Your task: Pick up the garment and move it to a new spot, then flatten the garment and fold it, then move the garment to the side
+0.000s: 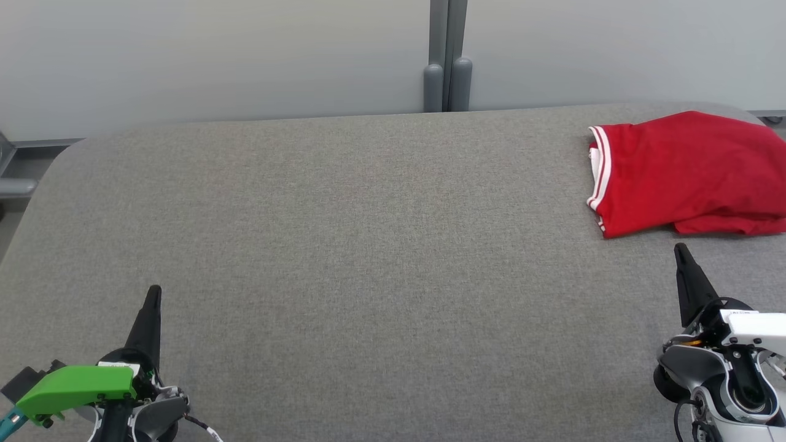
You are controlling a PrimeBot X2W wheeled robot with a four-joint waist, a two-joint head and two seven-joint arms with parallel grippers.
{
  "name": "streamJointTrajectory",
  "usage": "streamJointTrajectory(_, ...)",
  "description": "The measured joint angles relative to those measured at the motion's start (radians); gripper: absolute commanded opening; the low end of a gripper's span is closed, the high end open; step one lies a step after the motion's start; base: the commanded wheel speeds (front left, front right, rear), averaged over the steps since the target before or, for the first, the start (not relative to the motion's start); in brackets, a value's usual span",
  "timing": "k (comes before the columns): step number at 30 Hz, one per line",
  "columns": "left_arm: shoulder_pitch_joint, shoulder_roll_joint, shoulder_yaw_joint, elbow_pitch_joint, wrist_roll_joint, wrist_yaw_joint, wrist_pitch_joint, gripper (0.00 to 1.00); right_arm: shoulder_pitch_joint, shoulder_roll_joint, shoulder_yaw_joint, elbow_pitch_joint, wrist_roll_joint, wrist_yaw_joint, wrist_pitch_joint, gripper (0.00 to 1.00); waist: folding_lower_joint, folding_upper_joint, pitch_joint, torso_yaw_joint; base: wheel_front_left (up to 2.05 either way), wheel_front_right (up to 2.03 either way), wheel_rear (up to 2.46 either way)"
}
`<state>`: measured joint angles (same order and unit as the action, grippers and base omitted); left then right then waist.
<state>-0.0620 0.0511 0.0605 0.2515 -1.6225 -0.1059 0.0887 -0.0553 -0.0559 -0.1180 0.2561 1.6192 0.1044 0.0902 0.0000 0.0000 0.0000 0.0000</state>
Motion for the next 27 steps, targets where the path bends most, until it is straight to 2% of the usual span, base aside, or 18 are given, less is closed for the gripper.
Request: streamJointTrajectory(27, 0.000, 0.000, 0.000, 0.000, 0.000, 0.000, 0.000, 0.00, 0.000, 0.000, 0.000, 0.000, 0.000, 0.000, 0.000, 0.00, 0.0000, 0.0000, 0.000, 0.000, 0.00, 0.00, 0.00)
